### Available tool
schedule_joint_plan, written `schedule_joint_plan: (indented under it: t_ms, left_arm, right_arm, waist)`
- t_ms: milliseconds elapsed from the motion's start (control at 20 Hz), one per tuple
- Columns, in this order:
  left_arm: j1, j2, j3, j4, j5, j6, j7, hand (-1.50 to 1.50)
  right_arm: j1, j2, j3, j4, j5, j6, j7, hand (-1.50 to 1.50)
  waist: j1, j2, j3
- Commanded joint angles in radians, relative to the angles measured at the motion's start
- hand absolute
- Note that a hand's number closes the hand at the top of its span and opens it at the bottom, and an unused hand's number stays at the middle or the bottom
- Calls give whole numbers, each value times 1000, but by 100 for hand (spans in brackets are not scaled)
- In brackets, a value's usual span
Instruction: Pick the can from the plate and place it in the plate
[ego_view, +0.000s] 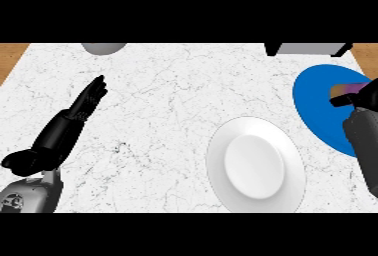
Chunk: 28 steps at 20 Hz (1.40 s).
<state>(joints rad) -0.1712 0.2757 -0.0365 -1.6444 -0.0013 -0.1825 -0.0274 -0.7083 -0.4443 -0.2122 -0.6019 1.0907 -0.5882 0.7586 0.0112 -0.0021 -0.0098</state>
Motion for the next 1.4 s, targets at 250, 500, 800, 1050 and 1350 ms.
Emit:
schedule_joint_plan:
  t_ms: [250,500,800,1050,1350]
  left_arm:
    - [0,-5,13,14,-11,-18,-2,0]
    - [51,10,31,-40,11,-28,5,0]
    - [20,-11,30,-53,2,-3,52,0]
    - [36,-42,18,-39,-22,15,37,0]
    - [64,-9,33,-75,-10,-41,31,0]
  right_arm:
    - [13,7,-61,-78,-160,-133,-281,-150]
    - [51,155,-126,-260,-354,-237,-362,-150]
    - [216,197,-197,-539,-657,-150,-572,-150]
    - [435,191,-209,-866,-759,-46,-554,-150]
    - [688,150,-245,-1202,-846,108,-463,-150]
  waist:
    - [-8,3,11]
    - [-11,-7,11]
    - [-32,-7,12]
    - [-33,-5,10]
    - [-27,-4,10]
